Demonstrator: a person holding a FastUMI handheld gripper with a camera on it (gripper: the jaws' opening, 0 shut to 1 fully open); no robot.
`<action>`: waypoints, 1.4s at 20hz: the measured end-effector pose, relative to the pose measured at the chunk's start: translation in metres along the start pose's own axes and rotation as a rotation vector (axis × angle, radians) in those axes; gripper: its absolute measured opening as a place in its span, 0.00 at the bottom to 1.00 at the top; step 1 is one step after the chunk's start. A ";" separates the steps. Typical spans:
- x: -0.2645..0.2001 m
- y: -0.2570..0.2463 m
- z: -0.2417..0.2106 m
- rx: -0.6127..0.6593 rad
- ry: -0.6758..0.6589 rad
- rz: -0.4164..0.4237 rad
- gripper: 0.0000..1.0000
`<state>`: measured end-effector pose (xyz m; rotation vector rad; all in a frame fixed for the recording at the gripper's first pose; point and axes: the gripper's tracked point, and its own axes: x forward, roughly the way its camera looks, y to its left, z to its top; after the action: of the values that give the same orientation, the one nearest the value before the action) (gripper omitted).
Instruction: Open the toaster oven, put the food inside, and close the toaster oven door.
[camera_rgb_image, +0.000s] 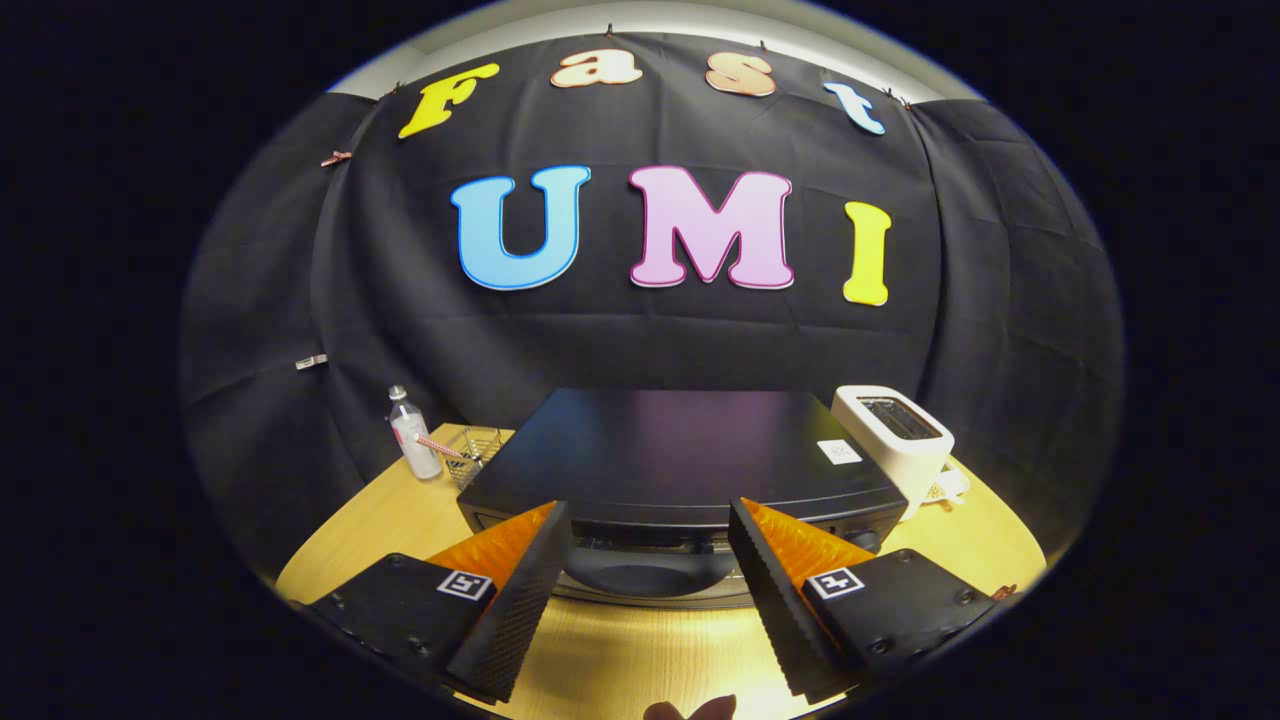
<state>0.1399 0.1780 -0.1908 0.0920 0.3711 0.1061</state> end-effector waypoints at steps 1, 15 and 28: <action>0.007 0.001 -0.009 0.001 0.024 -0.003 0.98; -0.025 0.000 -0.049 0.021 0.062 -0.037 0.98; -0.065 0.003 -0.109 -0.009 0.151 -0.065 0.98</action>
<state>0.0389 0.1811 -0.2687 0.0636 0.5242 0.0509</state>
